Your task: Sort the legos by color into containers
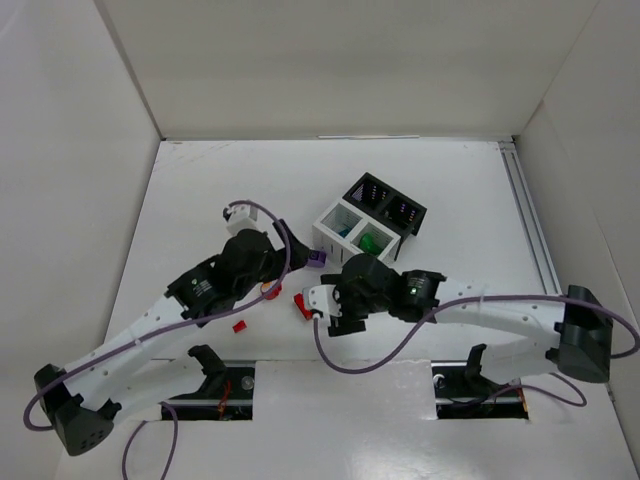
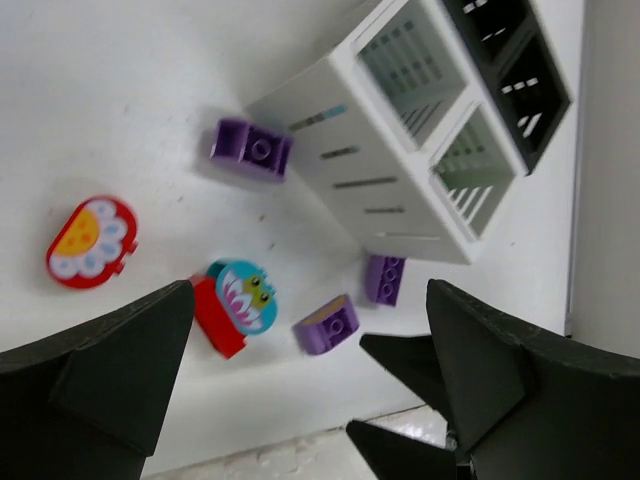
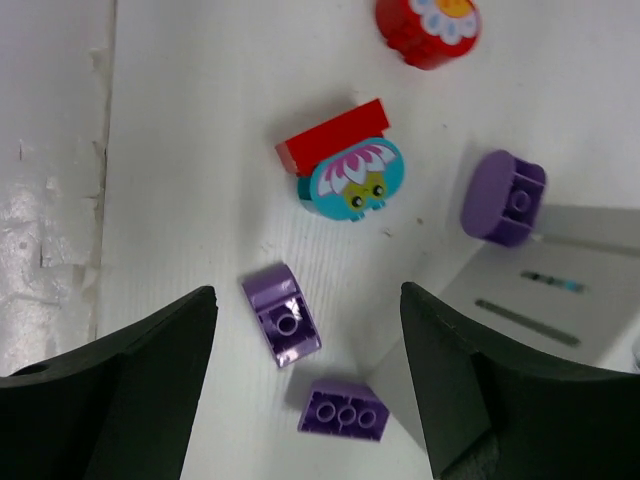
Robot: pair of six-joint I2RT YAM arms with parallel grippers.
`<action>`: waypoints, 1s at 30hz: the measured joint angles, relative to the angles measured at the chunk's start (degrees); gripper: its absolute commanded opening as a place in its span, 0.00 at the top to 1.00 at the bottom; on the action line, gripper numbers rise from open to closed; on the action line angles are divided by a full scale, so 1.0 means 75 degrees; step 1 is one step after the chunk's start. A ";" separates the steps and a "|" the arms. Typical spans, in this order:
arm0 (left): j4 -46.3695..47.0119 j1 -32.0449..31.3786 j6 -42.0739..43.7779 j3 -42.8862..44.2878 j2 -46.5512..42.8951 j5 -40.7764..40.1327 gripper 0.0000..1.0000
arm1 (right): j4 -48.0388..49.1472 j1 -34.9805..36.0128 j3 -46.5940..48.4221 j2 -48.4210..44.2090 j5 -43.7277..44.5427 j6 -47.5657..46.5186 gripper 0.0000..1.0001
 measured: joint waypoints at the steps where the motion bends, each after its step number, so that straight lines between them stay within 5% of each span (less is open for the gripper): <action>1: -0.0131 0.0000 -0.0140 -0.0242 -0.0210 0.0006 0.00 | 0.0160 0.0009 -0.0047 0.0221 -0.0149 -0.0163 0.21; 14: -0.0895 0.0000 -0.0988 -0.1035 -0.1023 0.0140 0.00 | 0.1125 -0.0029 0.0329 0.2984 -0.0673 -0.1848 0.12; 30: -0.0845 0.0000 -0.0699 -0.1061 -0.1061 -0.0181 0.00 | 0.1239 -0.1014 0.1049 0.3707 -0.1859 -0.2591 0.03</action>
